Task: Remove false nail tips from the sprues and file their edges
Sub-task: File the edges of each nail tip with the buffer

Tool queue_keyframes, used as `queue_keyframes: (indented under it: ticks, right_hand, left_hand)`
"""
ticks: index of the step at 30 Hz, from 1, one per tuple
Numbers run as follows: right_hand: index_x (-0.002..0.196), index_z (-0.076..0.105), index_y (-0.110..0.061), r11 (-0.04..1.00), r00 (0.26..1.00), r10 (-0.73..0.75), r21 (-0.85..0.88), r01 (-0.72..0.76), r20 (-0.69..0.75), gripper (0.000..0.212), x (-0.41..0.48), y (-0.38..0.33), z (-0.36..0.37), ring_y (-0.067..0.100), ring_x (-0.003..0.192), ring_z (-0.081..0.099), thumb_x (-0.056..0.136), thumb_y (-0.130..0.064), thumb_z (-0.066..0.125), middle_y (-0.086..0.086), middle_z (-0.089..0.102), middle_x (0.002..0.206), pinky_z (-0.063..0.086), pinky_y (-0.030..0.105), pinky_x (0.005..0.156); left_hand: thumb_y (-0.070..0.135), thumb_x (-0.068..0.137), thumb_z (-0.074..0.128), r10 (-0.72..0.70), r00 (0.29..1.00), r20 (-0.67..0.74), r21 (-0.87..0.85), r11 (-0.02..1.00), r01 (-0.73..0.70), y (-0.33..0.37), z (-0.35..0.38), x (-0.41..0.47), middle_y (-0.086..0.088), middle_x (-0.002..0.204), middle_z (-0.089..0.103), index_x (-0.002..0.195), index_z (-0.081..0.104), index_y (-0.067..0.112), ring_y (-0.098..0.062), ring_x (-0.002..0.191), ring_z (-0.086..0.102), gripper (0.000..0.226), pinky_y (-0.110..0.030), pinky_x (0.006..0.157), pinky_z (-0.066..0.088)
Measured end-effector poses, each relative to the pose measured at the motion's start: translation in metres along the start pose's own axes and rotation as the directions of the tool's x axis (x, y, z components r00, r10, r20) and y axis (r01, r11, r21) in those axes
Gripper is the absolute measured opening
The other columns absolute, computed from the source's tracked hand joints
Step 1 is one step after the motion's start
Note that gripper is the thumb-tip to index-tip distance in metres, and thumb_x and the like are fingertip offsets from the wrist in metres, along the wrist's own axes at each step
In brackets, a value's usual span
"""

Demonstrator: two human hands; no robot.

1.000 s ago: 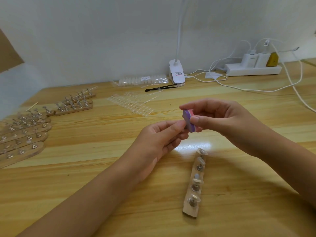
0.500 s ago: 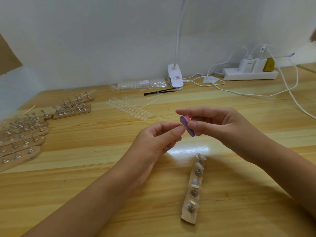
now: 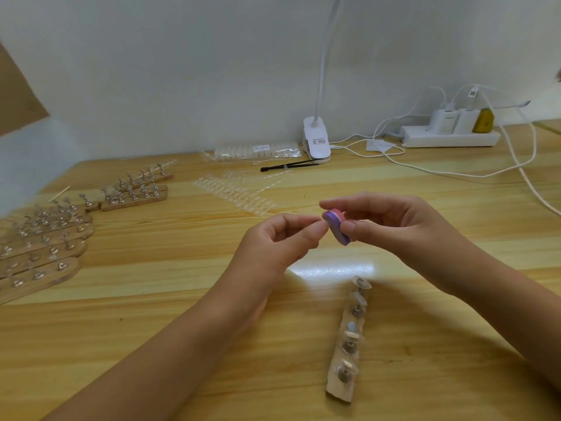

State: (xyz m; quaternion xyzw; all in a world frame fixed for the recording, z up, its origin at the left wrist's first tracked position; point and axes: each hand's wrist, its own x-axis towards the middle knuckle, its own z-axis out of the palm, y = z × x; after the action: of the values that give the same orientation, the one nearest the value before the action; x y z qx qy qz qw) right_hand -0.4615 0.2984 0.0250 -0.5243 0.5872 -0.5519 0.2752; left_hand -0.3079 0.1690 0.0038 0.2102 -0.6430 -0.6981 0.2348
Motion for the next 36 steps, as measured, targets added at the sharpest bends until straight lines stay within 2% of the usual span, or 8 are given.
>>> queue_keyframes:
  ticks: [4, 10, 12, 17, 23, 28, 33, 36]
  right_hand:
    - [0.118, 0.071, -0.019, 0.999, 0.999, -0.051, 0.021, 0.05, 0.019, 0.033, 0.0, -0.001, 0.002, 0.015, 0.106, 0.066, 0.085, -0.021, 0.064, 0.002, 0.071, 0.109, 0.05, 0.016, 0.088]
    - [0.116, 0.071, -0.019, 0.992, 0.992, -0.122, -0.029, 0.121, -0.015, 0.031, 0.001, 0.001, 0.007, 0.014, 0.109, 0.065, 0.086, -0.018, 0.063, 0.0, 0.069, 0.109, 0.051, 0.019, 0.09]
    - [0.113, 0.071, -0.02, 0.983, 0.983, -0.182, -0.038, 0.181, -0.029, 0.028, -0.001, -0.001, 0.009, 0.014, 0.109, 0.064, 0.086, -0.02, 0.063, -0.003, 0.067, 0.11, 0.051, 0.018, 0.09]
    - [0.112, 0.071, -0.019, 0.97, 0.982, -0.188, -0.163, 0.182, -0.022, 0.027, -0.001, 0.005, 0.013, 0.012, 0.111, 0.064, 0.087, -0.016, 0.062, -0.003, 0.066, 0.112, 0.051, 0.023, 0.095]
    - [0.112, 0.069, -0.019, 0.946, 0.967, -0.254, -0.217, 0.241, -0.033, 0.026, -0.002, 0.007, 0.014, 0.013, 0.109, 0.063, 0.087, -0.017, 0.062, -0.002, 0.065, 0.112, 0.05, 0.021, 0.095]
    - [0.114, 0.068, -0.015, 0.969, 0.967, -0.246, 0.018, 0.248, -0.057, 0.025, -0.001, 0.004, 0.009, 0.016, 0.11, 0.065, 0.089, -0.014, 0.066, 0.0, 0.07, 0.111, 0.053, 0.023, 0.091]
    - [0.11, 0.069, -0.014, 0.985, 0.983, -0.173, -0.036, 0.171, -0.06, 0.024, 0.001, 0.01, 0.006, 0.016, 0.109, 0.066, 0.087, -0.013, 0.063, 0.0, 0.071, 0.109, 0.052, 0.028, 0.093]
    - [0.111, 0.07, -0.019, 0.968, 0.97, -0.229, 0.087, 0.236, -0.084, 0.023, 0.001, 0.007, 0.005, 0.015, 0.111, 0.065, 0.088, -0.013, 0.066, -0.001, 0.072, 0.111, 0.051, 0.024, 0.091]
  left_hand:
    - [0.04, 0.07, 0.076, 0.087, 0.996, -0.025, 0.071, 0.994, -0.085, 0.001, 0.004, -0.003, 0.007, 0.094, 0.076, 0.102, 0.074, 0.021, -0.002, 0.091, 0.07, 0.038, -0.009, 0.076, 0.049]
    - [0.04, 0.07, 0.077, 0.29, 0.954, -0.079, 0.273, 0.926, -0.259, 0.003, 0.002, -0.003, 0.01, 0.089, 0.073, 0.096, 0.071, 0.027, -0.008, 0.089, 0.069, 0.03, -0.023, 0.081, 0.055]
    - [0.041, 0.075, 0.076, 0.404, 0.912, -0.068, 0.388, 0.853, -0.349, 0.005, 0.0, -0.003, 0.009, 0.09, 0.071, 0.099, 0.071, 0.026, -0.008, 0.089, 0.068, 0.029, -0.021, 0.082, 0.053]
    - [0.032, 0.08, 0.077, 0.63, 0.772, 0.088, 0.716, 0.498, -0.489, 0.009, -0.006, -0.002, 0.011, 0.093, 0.062, 0.103, 0.067, 0.018, -0.004, 0.088, 0.062, 0.028, -0.01, 0.079, 0.045]
    - [0.027, 0.08, 0.076, 0.694, 0.704, 0.151, 0.756, 0.378, -0.535, 0.012, -0.01, -0.002, 0.002, 0.093, 0.064, 0.103, 0.069, 0.009, -0.005, 0.084, 0.06, 0.03, -0.012, 0.079, 0.048]
    - [0.032, 0.08, 0.076, 0.692, 0.711, 0.127, 0.683, 0.458, -0.569, 0.015, -0.01, -0.004, 0.005, 0.092, 0.065, 0.104, 0.068, 0.011, -0.004, 0.087, 0.062, 0.033, -0.012, 0.08, 0.048]
    - [0.031, 0.079, 0.076, 0.678, 0.724, 0.125, 0.64, 0.502, -0.581, 0.017, -0.008, -0.004, 0.006, 0.094, 0.065, 0.105, 0.068, 0.012, -0.003, 0.087, 0.063, 0.032, -0.013, 0.08, 0.049]
    - [0.029, 0.079, 0.076, 0.694, 0.709, 0.127, 0.637, 0.491, -0.594, 0.017, -0.009, -0.005, 0.004, 0.093, 0.066, 0.105, 0.068, 0.012, -0.004, 0.087, 0.063, 0.032, -0.014, 0.08, 0.049]
